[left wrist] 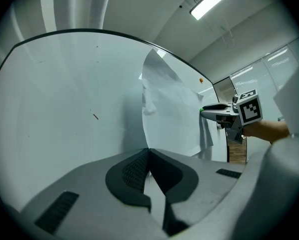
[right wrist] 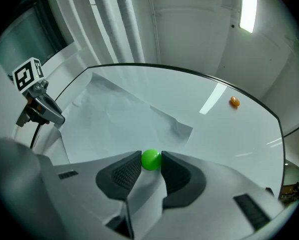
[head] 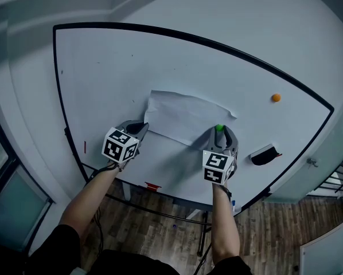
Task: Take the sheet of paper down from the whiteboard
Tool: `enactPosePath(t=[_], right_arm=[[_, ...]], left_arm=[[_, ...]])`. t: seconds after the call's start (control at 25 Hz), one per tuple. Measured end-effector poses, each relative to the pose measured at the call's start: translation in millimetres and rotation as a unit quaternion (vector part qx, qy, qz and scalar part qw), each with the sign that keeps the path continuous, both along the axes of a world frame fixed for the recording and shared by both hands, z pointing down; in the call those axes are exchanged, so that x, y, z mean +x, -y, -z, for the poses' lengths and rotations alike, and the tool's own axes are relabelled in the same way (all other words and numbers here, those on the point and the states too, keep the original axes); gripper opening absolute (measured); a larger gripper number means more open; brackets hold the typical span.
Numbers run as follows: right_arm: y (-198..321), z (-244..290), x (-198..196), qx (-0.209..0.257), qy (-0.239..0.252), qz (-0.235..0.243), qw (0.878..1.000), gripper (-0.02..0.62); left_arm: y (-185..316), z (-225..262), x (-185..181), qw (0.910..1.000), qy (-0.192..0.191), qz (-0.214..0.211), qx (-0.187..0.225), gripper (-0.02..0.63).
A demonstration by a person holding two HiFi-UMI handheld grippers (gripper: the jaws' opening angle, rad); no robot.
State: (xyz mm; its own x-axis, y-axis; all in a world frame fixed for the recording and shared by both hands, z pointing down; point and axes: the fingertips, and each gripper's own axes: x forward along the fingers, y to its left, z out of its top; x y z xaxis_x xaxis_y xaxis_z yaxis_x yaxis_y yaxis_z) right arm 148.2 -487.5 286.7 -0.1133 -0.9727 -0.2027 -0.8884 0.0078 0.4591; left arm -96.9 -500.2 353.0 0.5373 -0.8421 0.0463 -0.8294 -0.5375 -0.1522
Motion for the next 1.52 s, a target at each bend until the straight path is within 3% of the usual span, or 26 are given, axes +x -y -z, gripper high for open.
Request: enactPosePath(t=[0.96, 1.52], right_arm=[[1, -2, 7, -0.002, -0.003, -0.003, 1.0, 0.13], [0, -1, 9, 0.0, 0.001, -0.005, 1.0, 0.13]], left_arm=[[0, -8, -25, 0.9997, -0.004, 0.024, -0.007, 0.021], [-3, -10, -58, 0.9981, -0.012, 0.06, -0.008, 0.021]])
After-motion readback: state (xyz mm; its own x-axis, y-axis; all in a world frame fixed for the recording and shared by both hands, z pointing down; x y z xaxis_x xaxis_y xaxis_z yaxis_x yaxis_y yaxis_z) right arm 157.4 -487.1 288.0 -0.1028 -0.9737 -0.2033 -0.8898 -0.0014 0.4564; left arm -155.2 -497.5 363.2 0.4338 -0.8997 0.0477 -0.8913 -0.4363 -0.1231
